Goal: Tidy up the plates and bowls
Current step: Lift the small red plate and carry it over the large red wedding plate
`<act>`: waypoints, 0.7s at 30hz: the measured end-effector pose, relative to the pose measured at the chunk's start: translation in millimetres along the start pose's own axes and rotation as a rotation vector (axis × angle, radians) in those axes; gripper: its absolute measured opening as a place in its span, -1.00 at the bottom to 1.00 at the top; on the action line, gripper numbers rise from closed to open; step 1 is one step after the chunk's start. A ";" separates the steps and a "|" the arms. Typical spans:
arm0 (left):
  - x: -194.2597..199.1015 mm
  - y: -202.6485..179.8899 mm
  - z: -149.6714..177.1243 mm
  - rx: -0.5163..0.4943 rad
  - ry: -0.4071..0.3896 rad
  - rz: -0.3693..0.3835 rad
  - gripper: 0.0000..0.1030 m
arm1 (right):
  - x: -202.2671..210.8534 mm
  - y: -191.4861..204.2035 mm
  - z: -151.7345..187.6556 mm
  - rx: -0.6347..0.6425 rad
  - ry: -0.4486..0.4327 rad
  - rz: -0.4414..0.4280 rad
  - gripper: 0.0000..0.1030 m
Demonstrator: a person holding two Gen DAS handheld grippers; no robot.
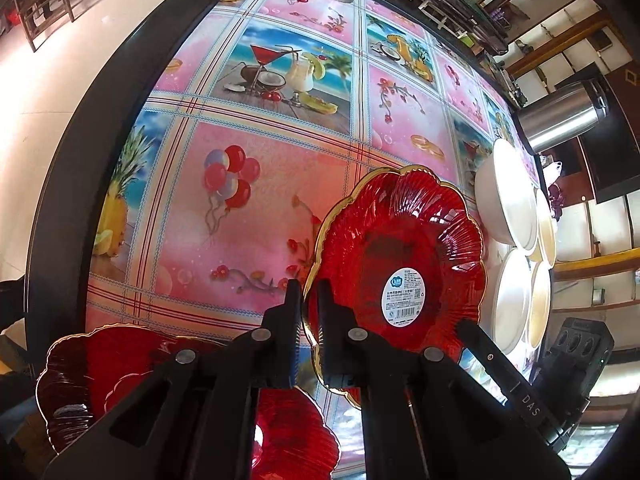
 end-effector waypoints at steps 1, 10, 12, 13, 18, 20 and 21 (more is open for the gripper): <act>2.7 -0.6 1.0 -0.003 -0.005 0.000 -0.90 | 1.5 1.7 0.2 0.004 -0.007 -0.003 -0.82; 41.0 2.1 19.3 -0.024 -0.062 -0.020 -0.90 | 16.1 21.9 9.8 0.061 -0.043 -0.030 -0.82; 53.9 7.6 27.2 -0.028 -0.079 -0.031 -0.90 | 19.5 33.8 12.8 0.085 -0.050 -0.039 -0.82; 60.6 11.1 31.8 -0.028 -0.088 -0.036 -0.90 | 20.5 39.3 14.7 0.097 -0.051 -0.045 -0.82; 90.5 34.9 58.6 -0.019 -0.121 -0.069 -0.90 | 22.4 66.3 36.9 0.138 -0.036 -0.091 -0.82; 99.8 46.5 71.8 -0.013 -0.128 -0.090 -0.90 | 19.2 76.8 50.1 0.150 -0.020 -0.105 -0.82; 103.0 52.5 77.2 -0.009 -0.131 -0.098 -0.89 | 17.0 82.2 56.6 0.159 -0.010 -0.107 -0.82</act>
Point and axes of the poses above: each gripper's, at about its wrist camera, not at the fingertips, and x roughly against the way its jaws point, y to its left, z to its underside, the point moved 5 cm from there along -x, roughly the way its jaws point, and after that the axes turned 3 degrees about y, right-handed, at the moved point
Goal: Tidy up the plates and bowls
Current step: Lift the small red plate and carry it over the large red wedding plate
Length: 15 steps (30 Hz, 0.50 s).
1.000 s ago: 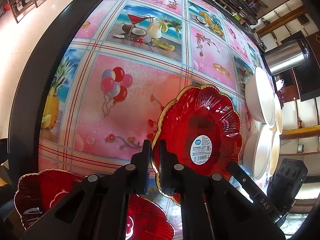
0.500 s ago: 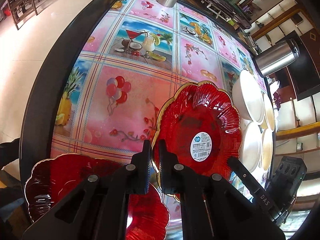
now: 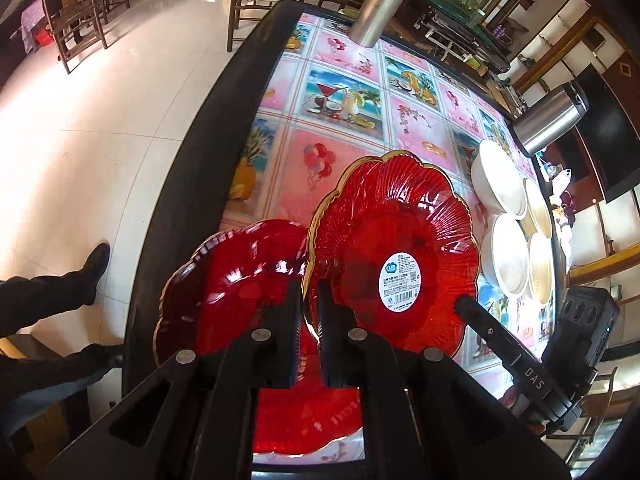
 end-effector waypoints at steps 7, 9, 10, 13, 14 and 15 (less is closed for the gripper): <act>2.7 45.7 41.1 0.044 0.032 -0.023 -0.88 | -15.6 38.9 39.7 0.077 0.069 0.008 -0.82; -1.1 54.3 50.0 0.057 0.042 -0.021 -0.88 | -22.0 46.4 49.7 0.096 0.090 0.022 -0.82; -3.5 58.0 53.0 0.063 0.047 -0.023 -0.88 | -25.0 48.5 54.6 0.101 0.098 0.028 -0.82; -11.9 63.5 60.7 0.063 0.066 -0.029 -0.88 | -36.0 49.4 65.4 0.105 0.125 0.050 -0.82; -14.5 65.3 62.6 0.061 0.074 -0.032 -0.87 | -38.6 49.3 68.0 0.108 0.129 0.061 -0.82; -16.9 66.4 64.2 0.060 0.081 -0.036 -0.87 | -41.0 49.1 69.9 0.111 0.133 0.073 -0.82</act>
Point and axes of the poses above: each gripper's, at about its wrist camera, not at the fingertips, and x roughly against the way its jaws point, y to its left, z to its underside, the point moved 5 cm from there along -x, roughly the way its jaws point, and after that the axes turned 3 degrees about y, right-handed, at the moved point
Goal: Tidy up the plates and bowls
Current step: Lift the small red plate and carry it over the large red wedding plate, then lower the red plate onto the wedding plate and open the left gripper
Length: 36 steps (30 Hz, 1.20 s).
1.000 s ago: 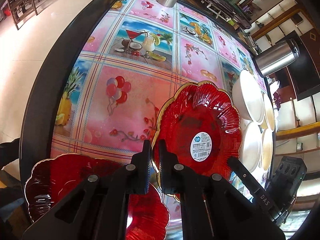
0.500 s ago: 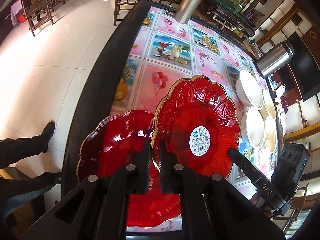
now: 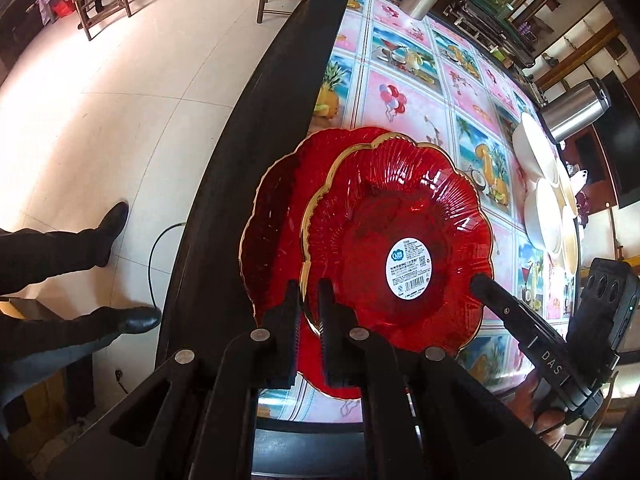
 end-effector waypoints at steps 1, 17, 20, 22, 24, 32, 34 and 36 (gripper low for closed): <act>-2.5 2.6 1.4 0.000 0.005 -0.003 -0.87 | -2.6 -0.8 0.8 0.002 0.007 0.010 -0.82; -16.0 10.0 9.0 -0.030 0.041 -0.056 -0.82 | -17.8 10.2 8.3 0.091 0.016 0.116 -0.79; -13.6 6.3 7.4 -0.049 0.033 -0.095 -0.81 | -21.8 15.1 7.3 0.143 0.013 0.179 -0.78; -10.9 2.9 6.5 -0.075 0.021 -0.133 -0.80 | -24.2 17.8 7.9 0.168 0.016 0.206 -0.77; -9.2 -1.3 6.6 -0.110 0.013 -0.179 -0.76 | -26.7 18.7 8.8 0.186 0.022 0.222 -0.76; -0.8 -9.0 4.2 -0.234 -0.048 -0.376 -0.75 | -29.2 22.5 11.3 0.231 0.016 0.269 -0.71; 2.0 -6.3 3.4 -0.226 -0.057 -0.364 -0.75 | -31.1 22.3 11.3 0.235 0.026 0.274 -0.70; 5.9 -1.7 3.4 -0.208 -0.065 -0.352 -0.75 | -31.8 23.5 11.9 0.249 0.028 0.288 -0.69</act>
Point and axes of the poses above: each gripper's, at about its wrist camera, not at the fingertips, and x roughly against the way its jaws point, y to its left, z to its underside, the point moved 5 cm from there along -x, roughly the way its jaws point, and after that the axes turned 3 degrees about y, right-handed, at the moved point
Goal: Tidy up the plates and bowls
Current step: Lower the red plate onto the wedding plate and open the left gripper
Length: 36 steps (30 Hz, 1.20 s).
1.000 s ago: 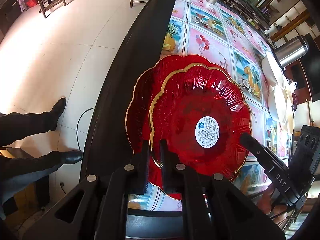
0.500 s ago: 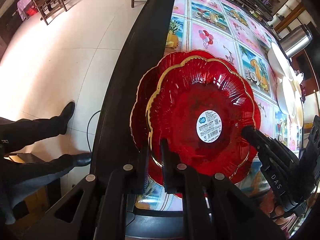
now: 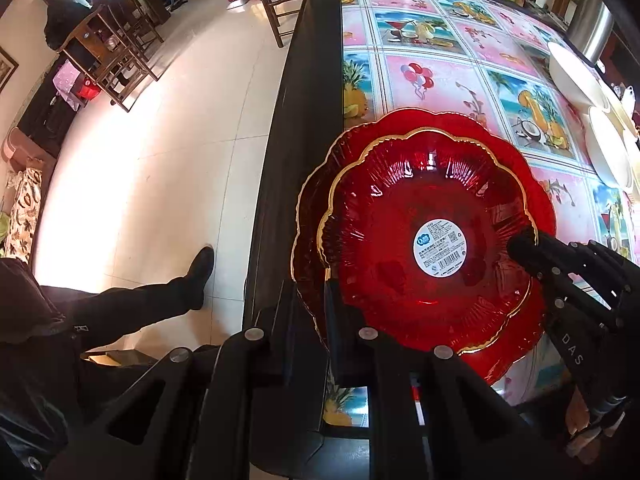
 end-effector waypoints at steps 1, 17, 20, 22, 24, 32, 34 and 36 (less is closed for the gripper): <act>1.5 1.5 1.3 0.009 -0.003 0.010 -0.75 | -0.2 1.3 0.2 0.009 0.003 0.007 -0.66; 40.8 13.8 18.0 0.116 -0.137 0.130 -0.72 | 42.1 25.8 -4.5 0.214 -0.018 0.099 0.44; 48.9 9.9 20.0 0.111 -0.156 0.138 -0.72 | 46.3 27.3 -3.0 0.228 -0.030 0.085 0.44; 53.4 6.6 21.4 0.109 -0.165 0.151 -0.72 | 53.1 16.3 -5.7 0.176 -0.058 0.050 0.44; 58.8 -0.1 23.1 0.105 -0.179 0.158 -0.72 | 63.2 0.5 -10.2 0.113 -0.098 0.004 0.44; 95.3 -70.9 25.2 0.021 -0.303 0.256 -0.40 | 128.6 -92.8 -9.6 -0.081 -0.300 -0.020 0.44; 103.8 -97.3 25.0 -0.016 -0.333 0.292 0.16 | 146.8 -116.1 -1.9 -0.101 -0.334 0.001 0.44; 110.4 -121.8 23.1 -0.043 -0.361 0.313 0.36 | 166.2 -139.3 7.3 -0.116 -0.372 0.040 0.44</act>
Point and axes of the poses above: each gripper's, at about its wrist camera, not at the fingertips, and x roughly against the way its jaws point, y to its left, z to its underside, the point moved 5 cm from there along -x, roughly the way its jaws point, and after that the axes turned 3 degrees about y, right-handed, at the moved point
